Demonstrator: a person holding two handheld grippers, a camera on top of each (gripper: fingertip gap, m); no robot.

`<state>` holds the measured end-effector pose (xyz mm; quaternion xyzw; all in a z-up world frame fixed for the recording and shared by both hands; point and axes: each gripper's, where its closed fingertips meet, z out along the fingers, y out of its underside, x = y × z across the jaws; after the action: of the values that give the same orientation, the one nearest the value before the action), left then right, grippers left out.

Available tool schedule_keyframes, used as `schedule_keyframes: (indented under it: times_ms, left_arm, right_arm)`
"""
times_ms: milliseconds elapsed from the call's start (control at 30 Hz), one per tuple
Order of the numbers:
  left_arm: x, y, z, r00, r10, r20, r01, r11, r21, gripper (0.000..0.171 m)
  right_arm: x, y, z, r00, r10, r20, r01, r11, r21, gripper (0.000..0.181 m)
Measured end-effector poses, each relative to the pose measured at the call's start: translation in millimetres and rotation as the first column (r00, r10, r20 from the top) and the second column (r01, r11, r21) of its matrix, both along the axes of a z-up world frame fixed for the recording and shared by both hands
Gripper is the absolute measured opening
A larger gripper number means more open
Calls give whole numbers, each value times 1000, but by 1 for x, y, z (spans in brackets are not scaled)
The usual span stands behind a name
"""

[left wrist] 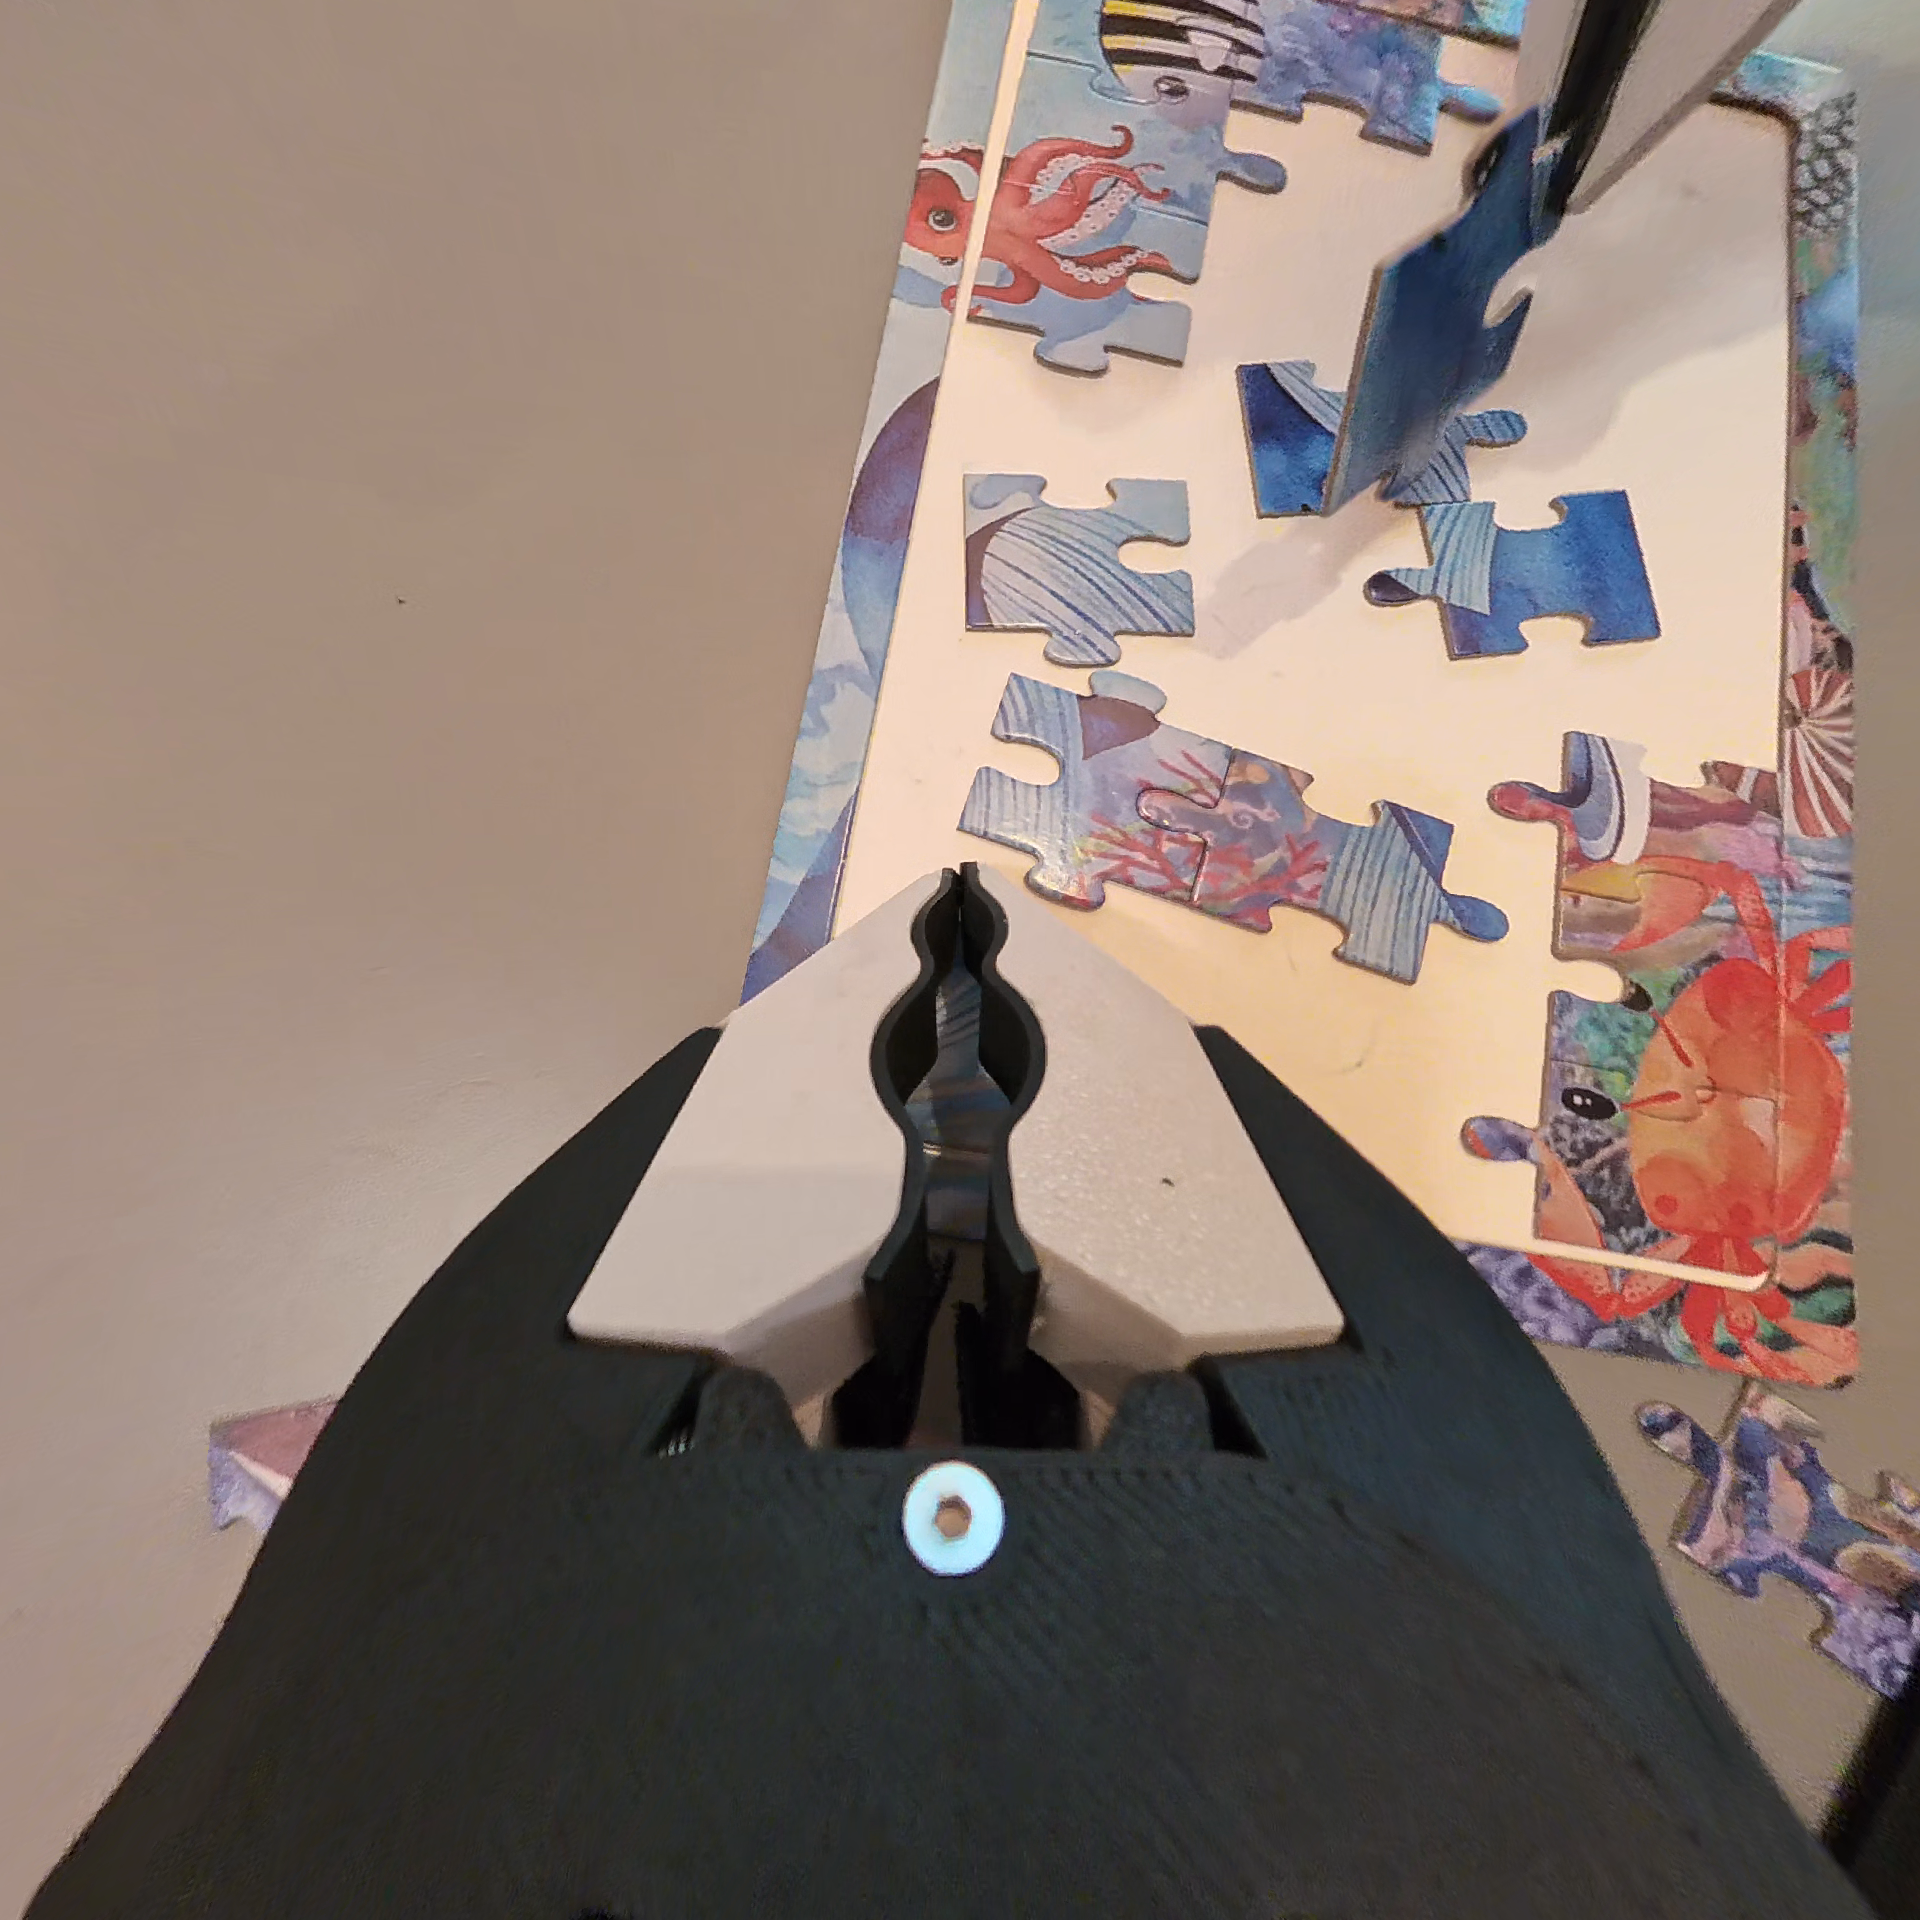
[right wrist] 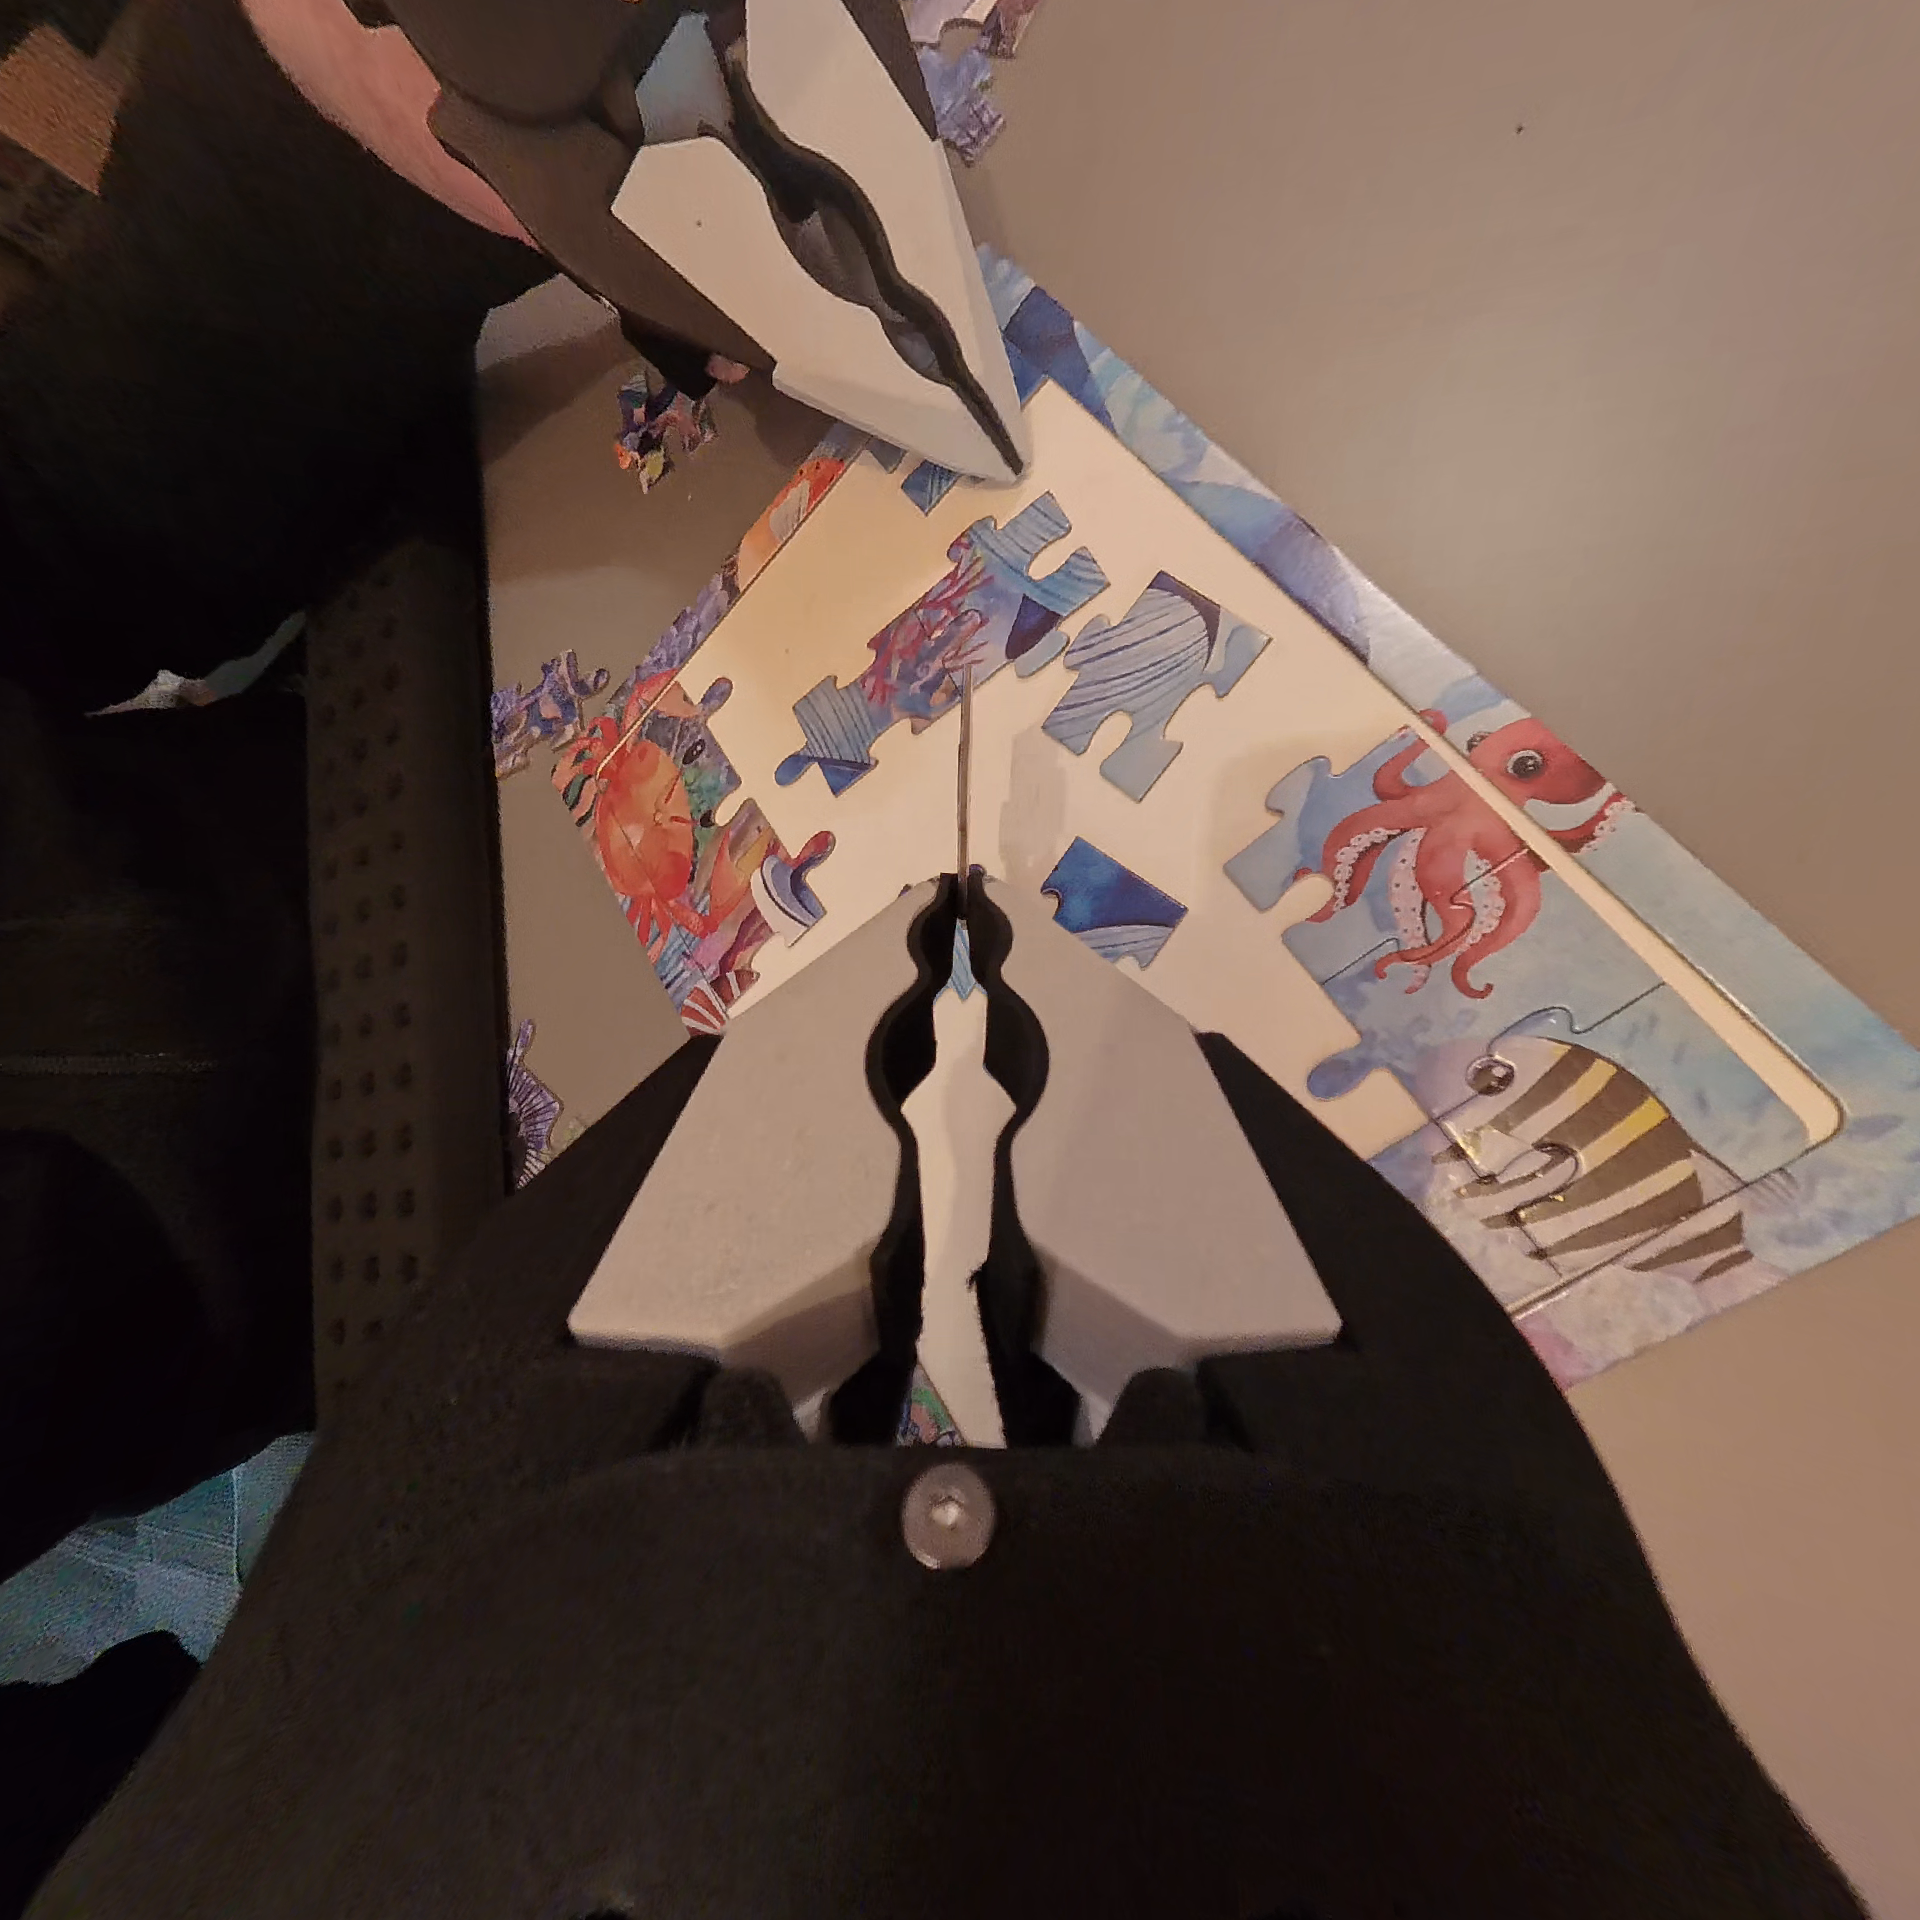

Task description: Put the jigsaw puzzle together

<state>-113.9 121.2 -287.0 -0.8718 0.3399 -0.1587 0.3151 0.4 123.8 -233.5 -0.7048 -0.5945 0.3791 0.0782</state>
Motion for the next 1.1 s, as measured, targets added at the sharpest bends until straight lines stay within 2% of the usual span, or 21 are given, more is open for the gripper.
schedule_keyframes:
  times_ms: [100,200,300,500,700,867,1100]
  left_arm:
    - [-5,6,2,999,37,-1,-37,999,27,0]
    - [8,10,27,985,33,170,-43,997,59,8]
    - [27,10,58,936,-16,352,-22,994,103,11]
    - [51,4,68,883,-81,463,38,994,102,15]
    - [63,1,76,858,-129,496,68,988,140,13]
    - [65,4,75,875,-136,465,61,983,173,12]
    - [74,-4,72,889,-191,415,115,973,201,5]
  right_arm:
    - [-5,1,0,1000,-4,-17,4,1000,0,0]
    - [-10,2,7,998,-14,-68,13,1000,-10,0]
    - [-14,3,17,992,-26,-124,22,999,-27,0]
    - [-19,2,30,980,-32,-197,21,998,-56,0]
    - [-21,0,30,980,-23,-197,13,999,-49,0]
    - [-20,-2,28,985,-12,-171,7,999,-33,0]
    - [-18,-8,25,993,26,-117,-23,999,32,0]
